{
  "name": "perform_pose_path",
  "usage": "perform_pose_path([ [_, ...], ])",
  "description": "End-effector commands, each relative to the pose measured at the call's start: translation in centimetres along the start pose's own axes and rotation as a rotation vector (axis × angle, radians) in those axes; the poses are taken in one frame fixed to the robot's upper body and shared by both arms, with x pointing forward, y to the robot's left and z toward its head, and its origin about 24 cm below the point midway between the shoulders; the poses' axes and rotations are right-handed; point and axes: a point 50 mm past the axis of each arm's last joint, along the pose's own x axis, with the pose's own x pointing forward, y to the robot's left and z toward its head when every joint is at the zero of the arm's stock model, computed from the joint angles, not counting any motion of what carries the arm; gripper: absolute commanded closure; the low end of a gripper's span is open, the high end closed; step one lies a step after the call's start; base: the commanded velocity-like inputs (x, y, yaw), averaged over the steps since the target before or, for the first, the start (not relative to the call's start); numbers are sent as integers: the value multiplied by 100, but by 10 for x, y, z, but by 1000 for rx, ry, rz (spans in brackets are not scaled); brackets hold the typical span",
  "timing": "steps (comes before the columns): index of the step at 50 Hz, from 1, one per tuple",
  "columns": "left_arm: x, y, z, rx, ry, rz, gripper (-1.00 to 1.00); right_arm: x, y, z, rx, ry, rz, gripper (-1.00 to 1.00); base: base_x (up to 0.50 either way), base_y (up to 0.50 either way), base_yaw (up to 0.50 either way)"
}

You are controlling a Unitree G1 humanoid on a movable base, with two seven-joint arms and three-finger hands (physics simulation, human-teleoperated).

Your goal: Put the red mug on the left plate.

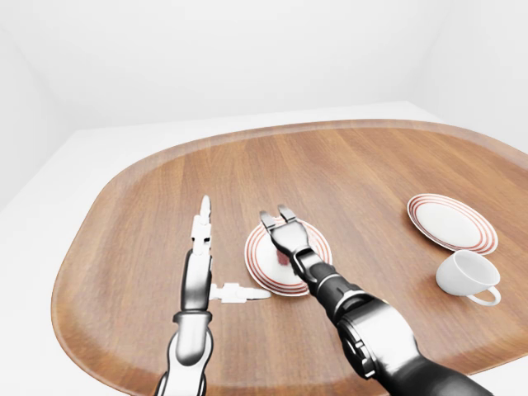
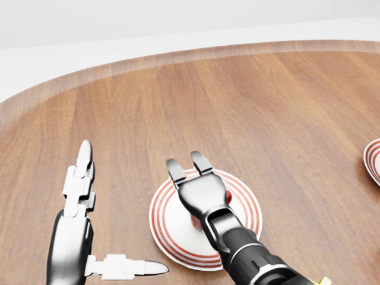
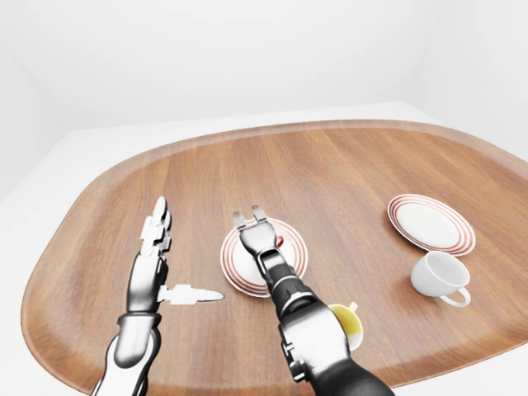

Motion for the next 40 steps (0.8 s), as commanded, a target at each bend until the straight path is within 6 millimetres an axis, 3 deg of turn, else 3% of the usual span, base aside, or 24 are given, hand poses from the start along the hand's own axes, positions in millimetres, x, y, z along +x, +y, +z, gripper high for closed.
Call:
perform_pose_path([
  [1,-1,1,1,-2,-2,3,-100,14,-32,-1,47,-41,-54,-100,0,0,0],
  [2,-1,1,1,-2,-1,3,-100,23,-61,-8,74,-20,-100,-100,0,0,0],
  [4,-1,0,1,-2,-3,0,-100,31,-95,-14,89,-13,-160,-100,0,0,0],
  [5,0,0,1,-2,-3,0,-100,33,-109,-16,87,-17,-178,-100,0,0,0],
  [6,0,0,0,-2,-2,-1,-100,32,-143,-20,95,-33,-205,-100,0,0,0],
  [7,0,0,0,-2,-2,-2,-100,27,-159,-20,107,-55,-209,-100,0,0,0],
  [10,0,-1,1,-1,-3,-2,-100,-9,-208,-16,126,-145,-215,-100,0,0,0],
  [11,-1,-1,1,-1,-4,-2,-100,-10,-209,-16,125,-148,-215,-100,0,0,0],
  [12,-1,0,2,-3,-6,-2,-100,-41,-245,-15,98,-202,-225,-100,0,0,0],
  [13,-1,0,2,-3,-6,-2,-100,-57,-263,-15,104,-238,-306,-100,0,0,0],
  [20,-2,-1,3,-1,-7,-4,-100,-120,-329,-27,134,-297,-642,-100,0,0,0],
  [25,-1,-2,2,0,-6,-7,-100,-140,-351,-43,144,-259,-725,-100,0,0,0],
  [33,-1,-3,3,0,-6,-5,-100,-165,-353,-73,130,-188,-788,-100,0,0,0],
  [36,-2,-1,4,3,-7,0,-100,-177,-338,-84,123,-167,-791,-100,0,0,0],
  [38,-3,2,4,-4,-9,8,-100,-194,-308,-104,122,-93,-769,-100,0,0,0],
  [40,-2,1,3,-5,-8,8,-100,-207,-293,-114,125,-68,-750,-100,0,0,0],
])
